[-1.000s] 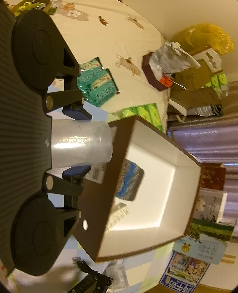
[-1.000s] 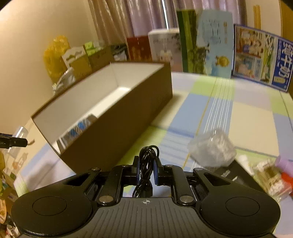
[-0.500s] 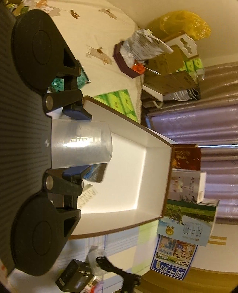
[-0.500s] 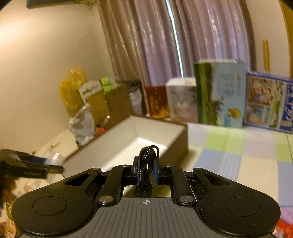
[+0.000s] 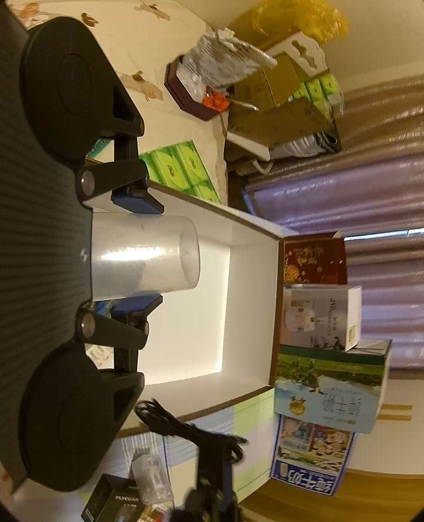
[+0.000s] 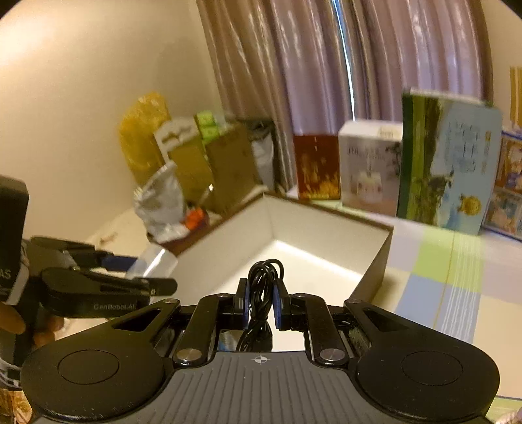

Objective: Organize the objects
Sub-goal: 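Lower cable into box with right tool while left tool lowers cup in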

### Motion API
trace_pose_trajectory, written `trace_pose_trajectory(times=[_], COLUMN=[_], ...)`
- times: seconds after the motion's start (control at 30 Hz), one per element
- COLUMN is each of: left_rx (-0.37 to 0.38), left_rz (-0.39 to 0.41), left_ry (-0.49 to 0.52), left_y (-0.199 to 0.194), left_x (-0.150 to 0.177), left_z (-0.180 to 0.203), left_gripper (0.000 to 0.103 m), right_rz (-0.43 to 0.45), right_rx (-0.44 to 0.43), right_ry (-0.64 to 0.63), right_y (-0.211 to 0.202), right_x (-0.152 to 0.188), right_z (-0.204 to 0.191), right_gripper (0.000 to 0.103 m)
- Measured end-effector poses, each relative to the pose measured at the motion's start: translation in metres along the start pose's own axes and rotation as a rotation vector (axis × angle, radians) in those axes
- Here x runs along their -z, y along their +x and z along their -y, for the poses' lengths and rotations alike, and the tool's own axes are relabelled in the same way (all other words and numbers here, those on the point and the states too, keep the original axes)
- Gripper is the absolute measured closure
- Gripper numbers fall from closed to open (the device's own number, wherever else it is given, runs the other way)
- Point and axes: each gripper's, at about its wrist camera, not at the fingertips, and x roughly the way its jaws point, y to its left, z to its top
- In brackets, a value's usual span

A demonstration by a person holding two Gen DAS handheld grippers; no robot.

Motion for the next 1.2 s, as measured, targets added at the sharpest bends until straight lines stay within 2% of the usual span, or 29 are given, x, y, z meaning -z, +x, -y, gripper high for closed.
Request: trace_pose_trajectory(times=[0.33,0.57,0.63,0.8,1.07,1.13,1.2], left_rx=[0.019,0.045,0.052,0.062,0.078,0.075,0.071], left_rz=[-0.085,-0.119,-0.129,-0.137,-0.135,-0.126,-0.11], left_ry=[0.071,0.099,0.1,0.109,0.133,0.142,0.149], left_y=[0.066,0.091,0.096,0.105,0.116,0.118,0.117], left_x=[-0.011,-0.011,-0.012,-0.014,-0.02,-0.022,-0.024], left_z=[0.001,0.002,0.001,0.001,0.006,0.007,0.008], left_gripper=[0.056,0.056,0.056,0.056,0.055,0.051,0.039], right_rz=[-0.236,-0.319,-0.317,-0.299,-0.282,-0.278,-0.273], right_rx=[0.088,0.155,0.158,0.162,0.155,0.153,0.148], right_ry=[-0.034,-0.078,-0.064,-0.051,-0.038,-0.038,-0.04], right_y=[0.073,0.107,0.11,0.108,0.105,0.104,0.104], right_x=[0.005,0.012,0.012,0.011,0.008,0.008,0.007], right_z=[0.012,0.017,0.019,0.021,0.021,0.021,0.021], right_gripper=[0.092,0.092,0.091,0.079,0.074,0.071,0.064])
